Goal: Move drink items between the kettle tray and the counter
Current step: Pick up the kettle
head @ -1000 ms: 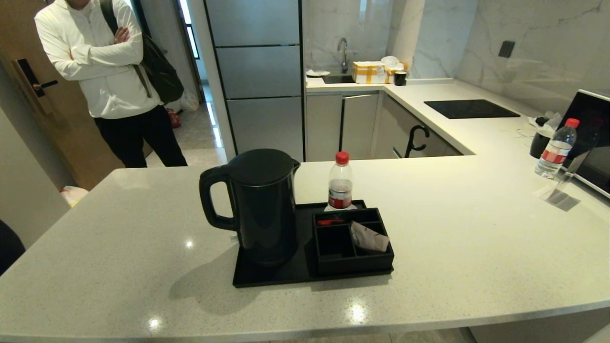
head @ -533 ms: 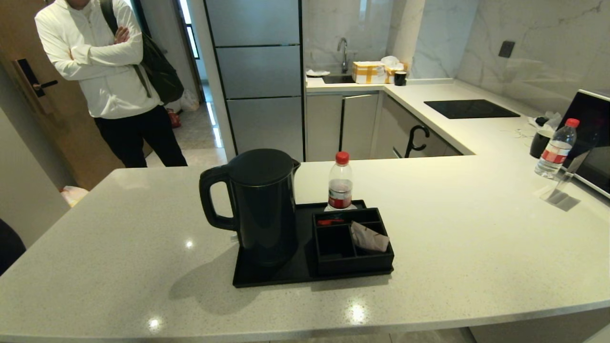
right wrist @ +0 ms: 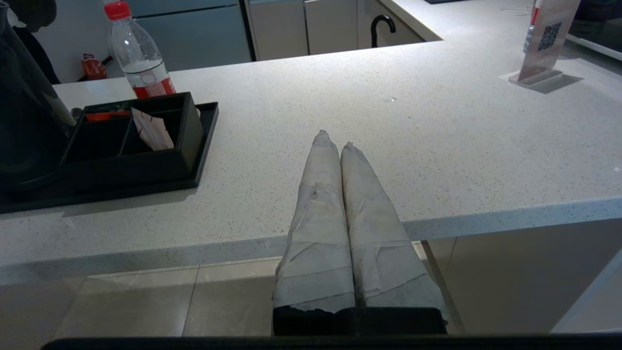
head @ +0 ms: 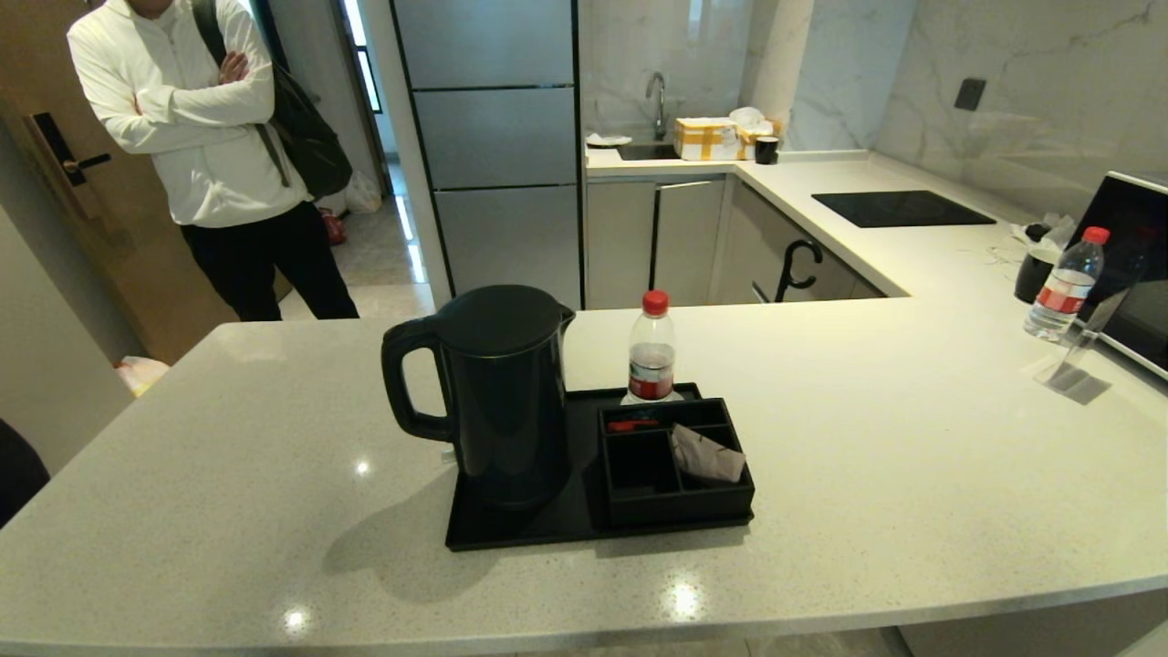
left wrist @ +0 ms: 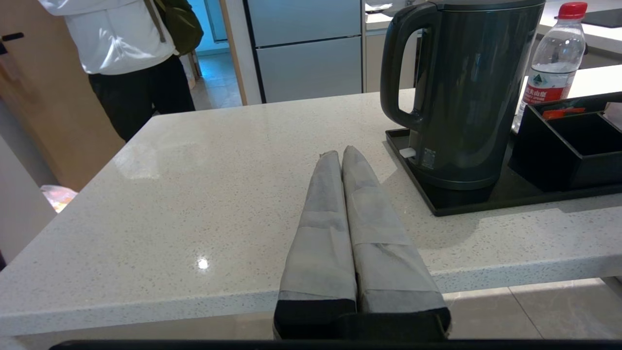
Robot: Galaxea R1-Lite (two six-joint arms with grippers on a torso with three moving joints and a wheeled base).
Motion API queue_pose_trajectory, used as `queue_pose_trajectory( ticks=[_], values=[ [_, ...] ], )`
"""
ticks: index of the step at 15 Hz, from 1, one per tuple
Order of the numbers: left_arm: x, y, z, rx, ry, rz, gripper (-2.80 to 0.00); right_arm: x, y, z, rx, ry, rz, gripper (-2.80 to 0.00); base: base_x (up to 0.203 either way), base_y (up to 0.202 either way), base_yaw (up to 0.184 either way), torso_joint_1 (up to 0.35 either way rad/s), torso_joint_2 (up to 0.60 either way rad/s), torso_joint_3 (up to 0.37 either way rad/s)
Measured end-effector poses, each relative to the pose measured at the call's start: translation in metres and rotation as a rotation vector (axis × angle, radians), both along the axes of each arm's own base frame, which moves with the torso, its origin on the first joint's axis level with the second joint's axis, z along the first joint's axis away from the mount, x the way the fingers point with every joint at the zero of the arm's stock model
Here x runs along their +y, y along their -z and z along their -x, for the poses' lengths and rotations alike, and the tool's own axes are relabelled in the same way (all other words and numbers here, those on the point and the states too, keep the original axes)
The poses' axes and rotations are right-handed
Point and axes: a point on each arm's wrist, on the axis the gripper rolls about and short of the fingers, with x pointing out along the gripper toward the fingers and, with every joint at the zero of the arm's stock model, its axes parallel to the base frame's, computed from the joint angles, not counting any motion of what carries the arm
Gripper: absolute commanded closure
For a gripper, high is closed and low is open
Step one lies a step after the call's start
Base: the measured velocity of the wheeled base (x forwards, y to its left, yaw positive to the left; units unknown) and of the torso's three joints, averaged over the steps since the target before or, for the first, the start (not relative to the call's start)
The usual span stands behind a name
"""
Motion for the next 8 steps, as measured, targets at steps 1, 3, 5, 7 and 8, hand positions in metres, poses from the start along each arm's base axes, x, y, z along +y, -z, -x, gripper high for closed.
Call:
queue_pose_trajectory(
  ticks=[1, 3, 5, 7, 8],
  values=[
    [0.0, 0.0, 0.0, 0.0, -0.002, -0.003, 0.0, 0.0, 0.0, 0.0, 0.0, 0.0, 0.0, 0.0, 0.0, 0.0, 0.0, 0.0, 0.0, 0.0],
    [0.0, 0.001, 0.0, 0.013, -0.003, -0.007, 0.0, 0.0, 0.0, 0.0, 0.0, 0.0, 0.0, 0.0, 0.0, 0.0, 0.0, 0.0, 0.0, 0.0],
    [0.0, 0.003, -0.001, 0.036, -0.003, -0.007, 0.0, 0.0, 0.0, 0.0, 0.0, 0.0, 0.0, 0.0, 0.0, 0.0, 0.0, 0.0, 0.0, 0.0],
    [0.0, -0.018, 0.004, 0.016, -0.012, 0.003, 0.0, 0.0, 0.0, 0.0, 0.001, 0.0, 0.0, 0.0, 0.0, 0.0, 0.0, 0.0, 0.0, 0.0],
    [0.001, -0.034, 0.008, 0.017, -0.021, 0.018, 0.0, 0.0, 0.0, 0.0, 0.0, 0.0, 0.0, 0.0, 0.0, 0.0, 0.0, 0.0, 0.0, 0.0]
  ],
)
